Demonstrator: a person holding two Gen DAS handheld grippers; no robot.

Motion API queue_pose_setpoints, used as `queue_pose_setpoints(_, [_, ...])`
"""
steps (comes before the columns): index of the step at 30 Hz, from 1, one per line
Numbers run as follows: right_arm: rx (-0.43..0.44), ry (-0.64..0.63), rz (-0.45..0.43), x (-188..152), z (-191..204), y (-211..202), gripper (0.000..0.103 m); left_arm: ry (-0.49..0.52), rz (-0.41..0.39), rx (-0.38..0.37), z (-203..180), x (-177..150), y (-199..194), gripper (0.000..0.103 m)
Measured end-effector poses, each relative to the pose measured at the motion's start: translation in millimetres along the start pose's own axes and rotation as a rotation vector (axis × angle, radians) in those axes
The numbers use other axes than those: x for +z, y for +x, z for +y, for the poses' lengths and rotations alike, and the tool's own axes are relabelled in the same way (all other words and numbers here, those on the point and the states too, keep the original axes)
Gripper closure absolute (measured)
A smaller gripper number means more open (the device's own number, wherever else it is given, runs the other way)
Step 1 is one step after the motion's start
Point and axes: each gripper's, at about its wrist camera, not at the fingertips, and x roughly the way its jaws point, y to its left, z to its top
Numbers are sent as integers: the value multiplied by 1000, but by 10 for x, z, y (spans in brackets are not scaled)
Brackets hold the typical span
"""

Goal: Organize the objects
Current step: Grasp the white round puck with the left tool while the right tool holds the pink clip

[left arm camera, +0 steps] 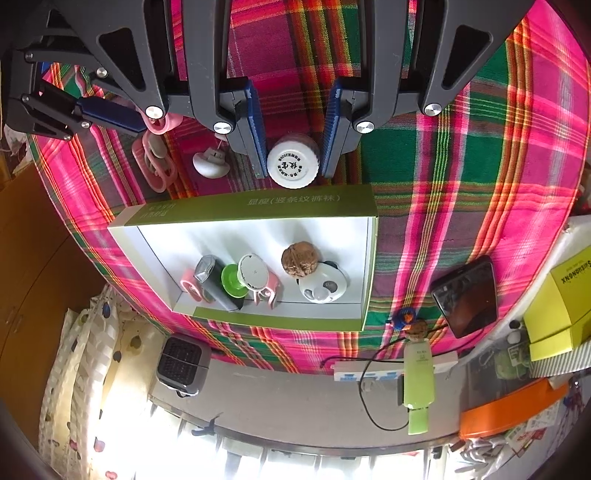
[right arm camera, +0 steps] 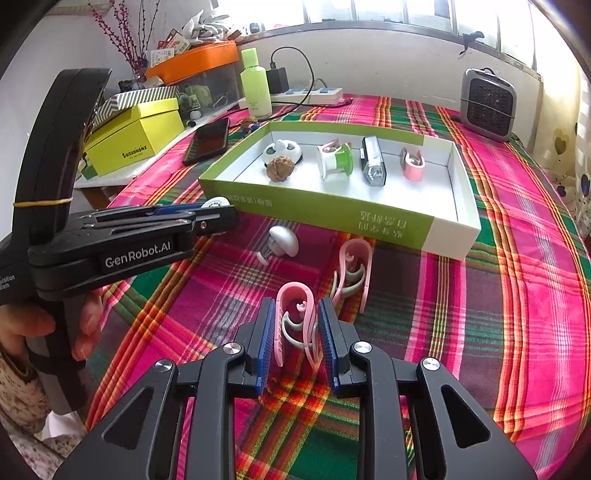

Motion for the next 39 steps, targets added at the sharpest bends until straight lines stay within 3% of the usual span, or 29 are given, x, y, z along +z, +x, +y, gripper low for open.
queue_pose_setpoints(21, [-53,-47,13,-65,84,62,78,-6,11,-6,-2,-42,19,76])
queue_pose_setpoints(39, [-18,0,-29,75,-20,-76,78,-7,-10,-20,-36,22,-92,76])
